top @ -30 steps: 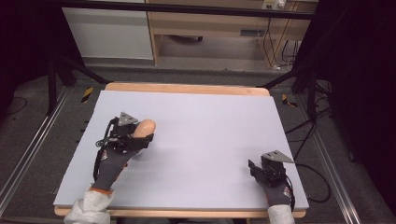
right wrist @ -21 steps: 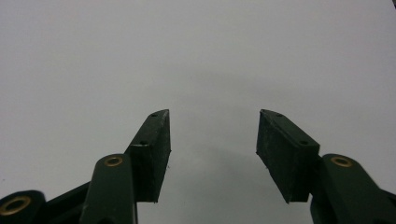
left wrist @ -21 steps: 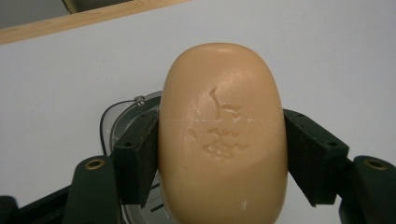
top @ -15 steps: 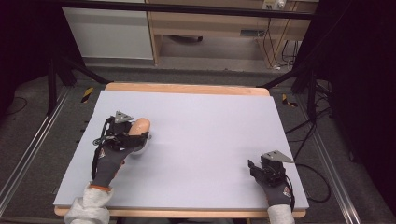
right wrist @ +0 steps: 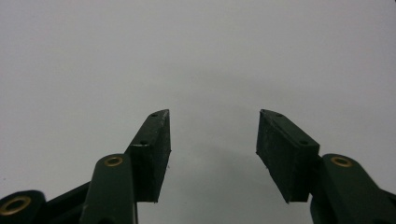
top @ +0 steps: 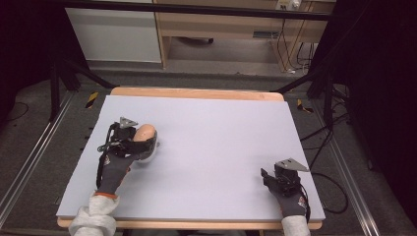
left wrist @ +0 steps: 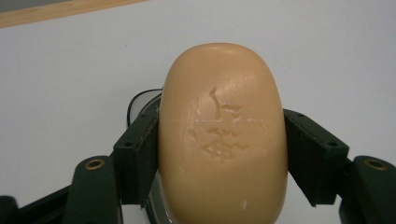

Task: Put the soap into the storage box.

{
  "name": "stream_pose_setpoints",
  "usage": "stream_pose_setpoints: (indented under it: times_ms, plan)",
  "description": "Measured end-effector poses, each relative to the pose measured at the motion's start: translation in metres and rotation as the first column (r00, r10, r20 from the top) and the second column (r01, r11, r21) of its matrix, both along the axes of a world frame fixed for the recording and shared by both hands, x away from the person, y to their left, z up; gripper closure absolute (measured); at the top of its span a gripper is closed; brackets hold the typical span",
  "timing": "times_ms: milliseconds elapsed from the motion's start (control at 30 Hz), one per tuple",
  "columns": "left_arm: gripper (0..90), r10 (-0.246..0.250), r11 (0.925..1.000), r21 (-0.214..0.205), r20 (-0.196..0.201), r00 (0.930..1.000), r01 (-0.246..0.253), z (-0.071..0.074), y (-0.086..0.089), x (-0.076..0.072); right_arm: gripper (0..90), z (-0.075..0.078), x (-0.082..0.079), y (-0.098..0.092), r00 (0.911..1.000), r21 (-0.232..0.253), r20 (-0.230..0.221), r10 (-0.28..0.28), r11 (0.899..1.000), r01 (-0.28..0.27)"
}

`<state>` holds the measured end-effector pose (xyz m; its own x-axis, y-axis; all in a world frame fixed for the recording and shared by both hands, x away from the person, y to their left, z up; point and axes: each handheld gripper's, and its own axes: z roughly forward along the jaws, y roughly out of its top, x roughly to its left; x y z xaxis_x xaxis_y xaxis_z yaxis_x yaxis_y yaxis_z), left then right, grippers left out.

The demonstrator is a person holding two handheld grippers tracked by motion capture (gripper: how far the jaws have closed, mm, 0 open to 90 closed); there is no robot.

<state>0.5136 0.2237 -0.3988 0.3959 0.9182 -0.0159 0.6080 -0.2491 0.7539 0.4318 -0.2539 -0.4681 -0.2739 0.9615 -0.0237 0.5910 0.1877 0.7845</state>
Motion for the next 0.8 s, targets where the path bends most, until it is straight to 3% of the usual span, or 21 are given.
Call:
stream_pose_setpoints:
  times_ms: [800]
  plan:
    - [31.8,0.025,0.9997,0.003,-0.039,0.9989,-0.025,-0.020,0.002,0.007,44.8,0.000,0.000,0.001,1.0000,0.004,-0.006,0.001,1.000,-0.001]
